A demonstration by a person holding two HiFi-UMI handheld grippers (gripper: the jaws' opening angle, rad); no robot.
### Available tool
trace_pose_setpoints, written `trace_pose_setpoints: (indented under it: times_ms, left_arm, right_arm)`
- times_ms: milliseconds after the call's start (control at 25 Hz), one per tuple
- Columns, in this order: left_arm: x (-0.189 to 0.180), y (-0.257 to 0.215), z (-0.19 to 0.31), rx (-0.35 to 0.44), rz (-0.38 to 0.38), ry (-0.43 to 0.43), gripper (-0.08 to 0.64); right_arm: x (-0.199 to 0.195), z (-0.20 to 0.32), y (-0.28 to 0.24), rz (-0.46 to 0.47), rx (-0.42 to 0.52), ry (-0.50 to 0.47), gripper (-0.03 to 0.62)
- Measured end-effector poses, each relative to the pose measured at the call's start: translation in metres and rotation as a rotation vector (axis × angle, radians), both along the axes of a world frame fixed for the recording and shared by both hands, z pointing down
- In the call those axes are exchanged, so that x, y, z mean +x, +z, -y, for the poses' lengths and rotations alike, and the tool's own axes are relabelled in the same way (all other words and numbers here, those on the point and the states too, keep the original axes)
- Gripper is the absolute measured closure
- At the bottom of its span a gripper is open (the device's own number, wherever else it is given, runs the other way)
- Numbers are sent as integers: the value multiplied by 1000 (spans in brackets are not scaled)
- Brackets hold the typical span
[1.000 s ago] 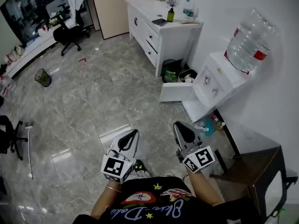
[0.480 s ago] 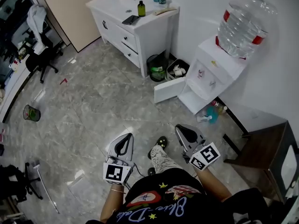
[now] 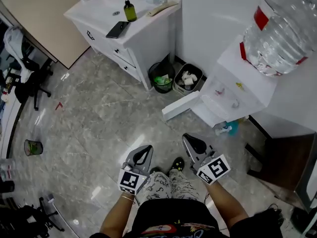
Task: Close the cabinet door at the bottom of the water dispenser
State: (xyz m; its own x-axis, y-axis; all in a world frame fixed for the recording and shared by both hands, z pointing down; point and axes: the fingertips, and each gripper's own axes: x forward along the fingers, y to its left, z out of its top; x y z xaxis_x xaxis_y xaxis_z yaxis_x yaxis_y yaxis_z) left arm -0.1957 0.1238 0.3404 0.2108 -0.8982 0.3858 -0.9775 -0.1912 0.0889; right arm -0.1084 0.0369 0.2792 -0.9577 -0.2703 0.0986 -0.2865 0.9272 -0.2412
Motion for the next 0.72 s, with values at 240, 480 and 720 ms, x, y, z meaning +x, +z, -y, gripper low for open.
trace_pose_setpoints:
  times_ms: [240, 480, 720]
  left_arm:
    - [-38, 133, 106, -146, 118, 110, 563]
    - [-61, 246, 181, -207, 144, 187, 563]
    - [-87, 332, 220, -275, 175, 196, 563]
  right_arm:
    - [-24, 44, 89, -68, -90, 126, 575]
    - [-35, 91, 174, -97, -166, 284, 575]
    - [-54, 144, 247, -94, -157, 316, 575]
